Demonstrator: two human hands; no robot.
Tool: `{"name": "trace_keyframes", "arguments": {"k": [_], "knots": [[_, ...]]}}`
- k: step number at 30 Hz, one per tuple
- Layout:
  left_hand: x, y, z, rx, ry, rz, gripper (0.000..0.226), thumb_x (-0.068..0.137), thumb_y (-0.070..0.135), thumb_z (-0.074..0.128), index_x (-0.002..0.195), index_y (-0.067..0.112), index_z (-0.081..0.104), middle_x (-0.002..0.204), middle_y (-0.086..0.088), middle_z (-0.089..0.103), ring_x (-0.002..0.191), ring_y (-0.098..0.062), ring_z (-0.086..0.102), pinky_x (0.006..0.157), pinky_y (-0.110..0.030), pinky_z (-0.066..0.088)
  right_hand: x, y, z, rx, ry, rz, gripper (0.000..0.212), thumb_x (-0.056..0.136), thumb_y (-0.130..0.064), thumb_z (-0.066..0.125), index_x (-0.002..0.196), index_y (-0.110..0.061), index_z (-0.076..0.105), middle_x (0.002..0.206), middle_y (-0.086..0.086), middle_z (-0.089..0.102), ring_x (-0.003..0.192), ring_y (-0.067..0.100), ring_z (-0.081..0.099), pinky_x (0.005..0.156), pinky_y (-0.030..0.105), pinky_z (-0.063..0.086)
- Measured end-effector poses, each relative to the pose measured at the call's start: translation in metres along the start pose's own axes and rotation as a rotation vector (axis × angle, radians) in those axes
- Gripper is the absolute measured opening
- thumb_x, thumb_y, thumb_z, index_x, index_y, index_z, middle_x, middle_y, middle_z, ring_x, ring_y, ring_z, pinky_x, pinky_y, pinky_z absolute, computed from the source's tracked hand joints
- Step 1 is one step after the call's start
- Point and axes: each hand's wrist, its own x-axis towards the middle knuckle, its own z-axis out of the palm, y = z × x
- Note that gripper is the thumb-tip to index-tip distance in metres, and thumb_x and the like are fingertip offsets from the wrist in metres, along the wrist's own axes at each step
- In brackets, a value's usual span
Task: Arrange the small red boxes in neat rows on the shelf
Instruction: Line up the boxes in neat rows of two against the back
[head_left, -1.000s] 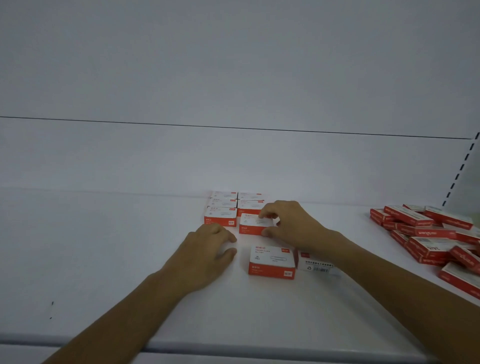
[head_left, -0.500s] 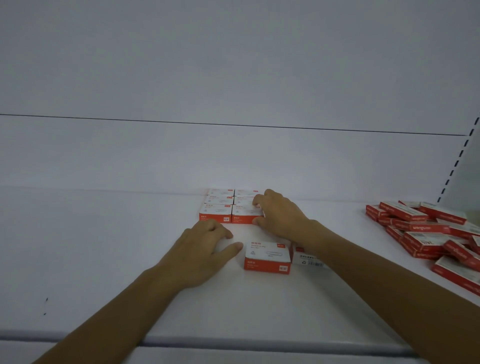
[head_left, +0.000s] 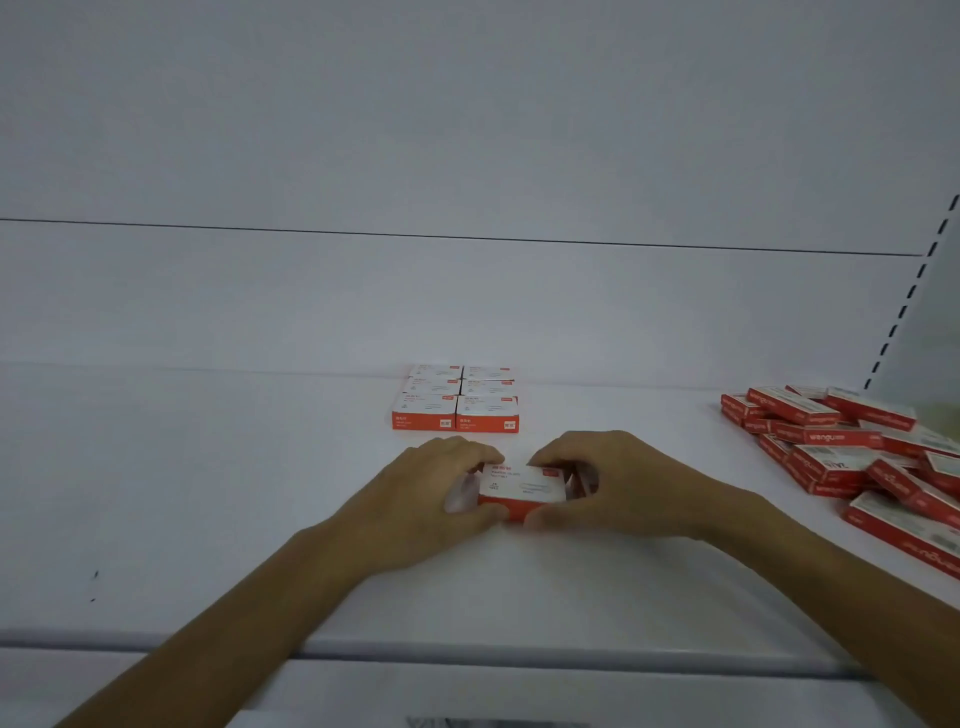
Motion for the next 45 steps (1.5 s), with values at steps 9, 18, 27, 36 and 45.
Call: {"name": "trace_keyframes", "arguments": {"k": [9, 18, 27, 36, 45], "knots": [[-0.006, 0.011, -0.017, -0.190, 0.148, -0.117, 0.049, 0.069, 0.032, 0.077, 0.109, 0.039, 0.049, 0.100, 0.028, 0.053, 0.087, 0.011, 0.055, 0.069, -0.004, 0.045, 0.004, -0.004, 0.011, -0.028, 0.303, -0.157, 0.060, 0.072, -0.038, 0.074, 0.126, -0.026, 0.051, 0.126, -0.006, 0.054, 0.098, -0.003, 0.041, 0.079, 0.003, 0.031], [-0.035, 0.011, -0.038, -0.242, 0.320, -0.123, 0.049, 0.070, 0.025, 0.077, 0.106, 0.046, 0.051, 0.093, 0.031, 0.058, 0.081, 0.008, 0.059, 0.068, -0.004, 0.045, 0.010, -0.032, 0.019, 0.088, 0.391, -0.270, 0.060, 0.070, -0.025, 0.078, 0.125, -0.019, 0.055, 0.117, -0.001, 0.059, 0.082, 0.005, 0.052, 0.073, 0.005, 0.045], [-0.026, -0.026, -0.054, -0.144, 0.276, -0.155, 0.058, 0.071, 0.037, 0.075, 0.123, 0.031, 0.051, 0.099, 0.022, 0.054, 0.082, 0.003, 0.057, 0.067, -0.005, 0.042, 0.033, -0.051, 0.029, 0.011, 0.492, -0.141, 0.058, 0.072, -0.029, 0.077, 0.124, -0.021, 0.054, 0.121, -0.003, 0.058, 0.081, 0.000, 0.046, 0.070, -0.005, 0.034], [-0.030, -0.051, -0.042, 0.107, 0.122, -0.245, 0.030, 0.085, 0.038, 0.056, 0.110, 0.023, 0.054, 0.104, 0.005, 0.052, 0.099, -0.011, 0.048, 0.078, -0.022, 0.034, 0.048, -0.056, 0.043, 0.032, 0.516, 0.037, 0.054, 0.071, -0.021, 0.078, 0.120, -0.010, 0.056, 0.115, 0.005, 0.053, 0.085, 0.009, 0.051, 0.076, 0.007, 0.041], [-0.035, -0.052, -0.044, 0.128, 0.090, -0.180, 0.026, 0.089, 0.037, 0.049, 0.110, 0.021, 0.054, 0.112, 0.002, 0.052, 0.107, -0.014, 0.044, 0.087, -0.025, 0.034, 0.071, -0.061, 0.047, 0.097, 0.390, 0.197, 0.038, 0.076, -0.021, 0.073, 0.113, -0.014, 0.065, 0.120, 0.002, 0.061, 0.095, 0.011, 0.055, 0.088, 0.016, 0.039]]}}
